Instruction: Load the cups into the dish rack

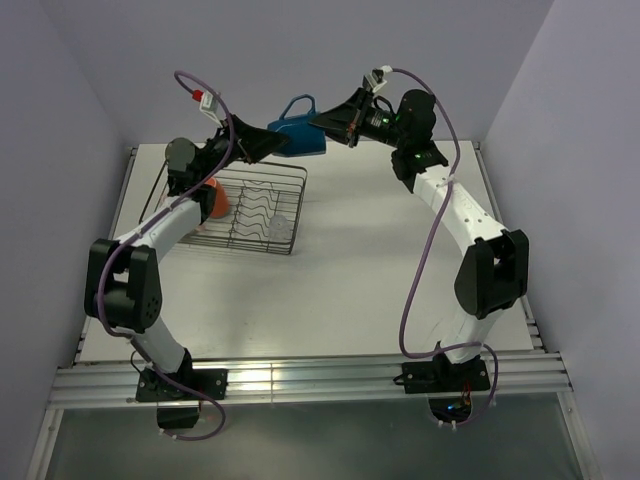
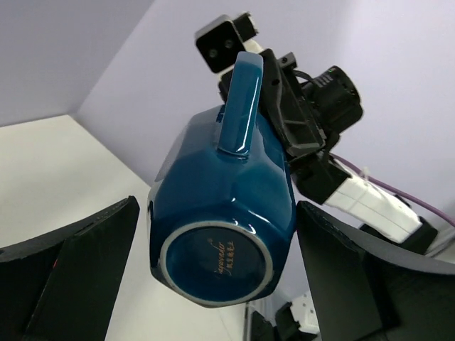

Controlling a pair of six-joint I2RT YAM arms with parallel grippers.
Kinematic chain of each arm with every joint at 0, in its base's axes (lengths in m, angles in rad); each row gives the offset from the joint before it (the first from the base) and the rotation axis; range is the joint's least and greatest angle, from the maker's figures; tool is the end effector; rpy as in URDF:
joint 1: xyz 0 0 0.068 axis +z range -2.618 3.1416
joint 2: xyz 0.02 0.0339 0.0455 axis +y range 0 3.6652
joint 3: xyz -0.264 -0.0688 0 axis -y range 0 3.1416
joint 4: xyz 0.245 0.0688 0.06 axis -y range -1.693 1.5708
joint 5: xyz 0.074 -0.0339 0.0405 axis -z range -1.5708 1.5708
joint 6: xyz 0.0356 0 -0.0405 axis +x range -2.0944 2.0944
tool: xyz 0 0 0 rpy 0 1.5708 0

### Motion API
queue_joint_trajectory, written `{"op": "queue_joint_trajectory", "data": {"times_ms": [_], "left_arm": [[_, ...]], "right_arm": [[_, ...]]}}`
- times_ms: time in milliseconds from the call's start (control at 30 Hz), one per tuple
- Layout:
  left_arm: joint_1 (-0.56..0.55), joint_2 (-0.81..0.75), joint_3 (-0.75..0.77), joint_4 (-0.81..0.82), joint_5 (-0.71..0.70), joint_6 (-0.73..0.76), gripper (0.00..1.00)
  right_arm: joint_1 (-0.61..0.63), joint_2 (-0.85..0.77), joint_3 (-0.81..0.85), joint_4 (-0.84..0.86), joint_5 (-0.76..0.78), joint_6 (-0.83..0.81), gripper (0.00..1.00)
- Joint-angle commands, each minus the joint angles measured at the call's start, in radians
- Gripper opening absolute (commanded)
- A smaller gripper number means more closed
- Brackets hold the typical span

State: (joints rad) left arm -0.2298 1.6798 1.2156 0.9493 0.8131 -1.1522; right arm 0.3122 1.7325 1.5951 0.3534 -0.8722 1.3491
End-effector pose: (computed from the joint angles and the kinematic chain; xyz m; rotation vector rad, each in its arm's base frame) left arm 0.3658 -0.1121 0.3658 0.2250 1.4068 -1.6098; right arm 0.3800 0.1513 0.4207 -0.0117 1.7597 1.8762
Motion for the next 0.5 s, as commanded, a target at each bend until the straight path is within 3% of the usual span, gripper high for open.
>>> {"op": "queue_joint_trajectory", "data": {"times_ms": [0, 167, 333, 467], "left_arm": [[-0.005, 0.023, 0.029, 0.192, 0.063, -0.116, 0.98], [-0.008, 0.0, 0.033, 0.178, 0.106, -0.135, 0.92], [-0.011, -0.083, 0.012, 0.045, 0.11, -0.023, 0.9], [-0.02, -0.126, 0.025, -0.093, 0.1, 0.061, 0.78]], "right_arm": [[0.001, -0.013, 0.006, 0.228, -0.051, 0.125, 0.0], [-0.001, -0.007, 0.003, 0.248, -0.042, 0.143, 0.0], [0.002, 0.002, 0.008, 0.256, -0.039, 0.151, 0.0], [0.004, 0.001, 0.008, 0.243, -0.034, 0.142, 0.0]]}}
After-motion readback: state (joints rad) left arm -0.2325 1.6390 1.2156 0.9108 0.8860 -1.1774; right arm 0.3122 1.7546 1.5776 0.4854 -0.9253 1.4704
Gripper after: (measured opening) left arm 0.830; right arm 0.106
